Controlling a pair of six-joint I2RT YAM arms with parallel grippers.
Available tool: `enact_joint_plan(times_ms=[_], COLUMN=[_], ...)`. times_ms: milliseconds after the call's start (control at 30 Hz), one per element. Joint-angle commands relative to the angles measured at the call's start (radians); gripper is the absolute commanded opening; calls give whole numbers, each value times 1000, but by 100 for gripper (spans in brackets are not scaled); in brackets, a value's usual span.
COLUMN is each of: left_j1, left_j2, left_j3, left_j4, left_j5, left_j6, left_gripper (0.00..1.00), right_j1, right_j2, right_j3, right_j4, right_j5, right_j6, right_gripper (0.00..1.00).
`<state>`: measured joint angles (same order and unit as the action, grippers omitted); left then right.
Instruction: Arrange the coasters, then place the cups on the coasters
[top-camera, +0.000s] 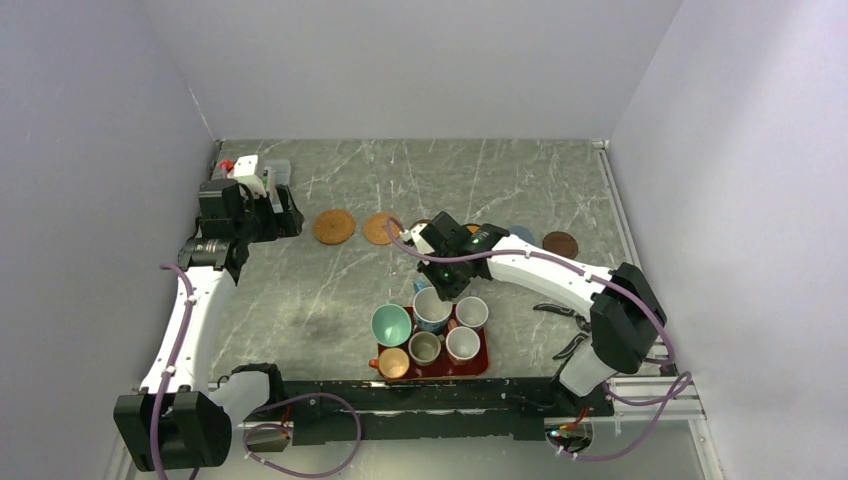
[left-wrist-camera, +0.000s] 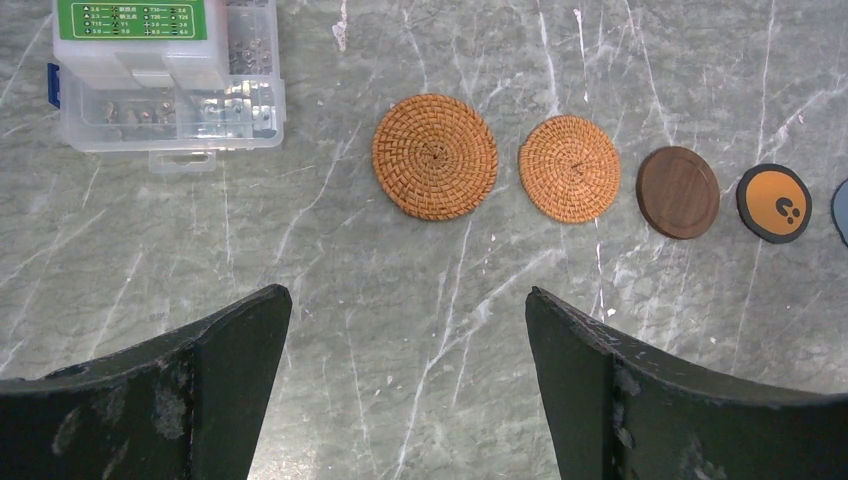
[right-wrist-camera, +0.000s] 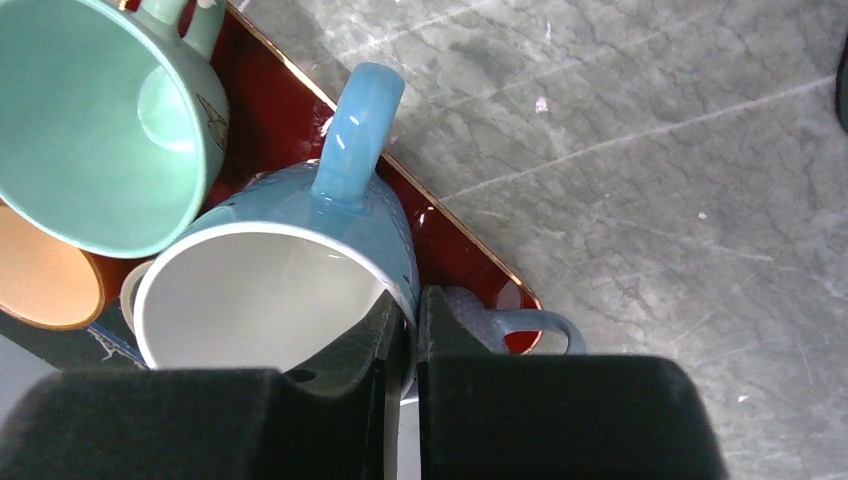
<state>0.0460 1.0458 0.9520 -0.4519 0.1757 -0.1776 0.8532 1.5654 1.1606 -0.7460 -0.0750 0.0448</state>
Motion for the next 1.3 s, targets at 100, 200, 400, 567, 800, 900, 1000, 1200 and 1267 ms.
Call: enact_joint_plan(times_ms=[100, 200, 400, 567, 800, 900, 1000, 1200, 1267], left_j1=[-3, -3, -3, -11, -104, -204, -306, -498, -548], left_j2=[0, 0, -1, -6, -87, -101, -105, -56, -16], left_j3=[13, 13, 12, 16, 53, 90, 107, 101, 108], left_j4=[24, 24, 25, 16, -5, -34, -22, 47, 47], left_j5=[-12, -15, -10, -57, -52, -105, -126, -173, -201], left_j6=[1, 1, -1, -47, -298, -402, -496, -574, -573], left_gripper=[94, 94, 94, 93, 90, 90, 89, 89, 89], right_j1=[7, 7, 5, 5, 3, 2, 2, 3, 4], right_j2=[-24, -37, -44, -31, 21, 75, 147, 223, 233], right_j3=[79, 98, 181, 280, 442, 515, 593, 696, 715], right_j4=[-46, -65, -123, -167, -184, -178, -177, -133, -128], right_j5=[41, 54, 107, 168, 225, 272, 321, 343, 349], right_j6=[49, 82, 137, 205, 286, 313, 348, 378, 377], right_gripper=[0, 0, 0, 0, 0, 0, 0, 0, 0])
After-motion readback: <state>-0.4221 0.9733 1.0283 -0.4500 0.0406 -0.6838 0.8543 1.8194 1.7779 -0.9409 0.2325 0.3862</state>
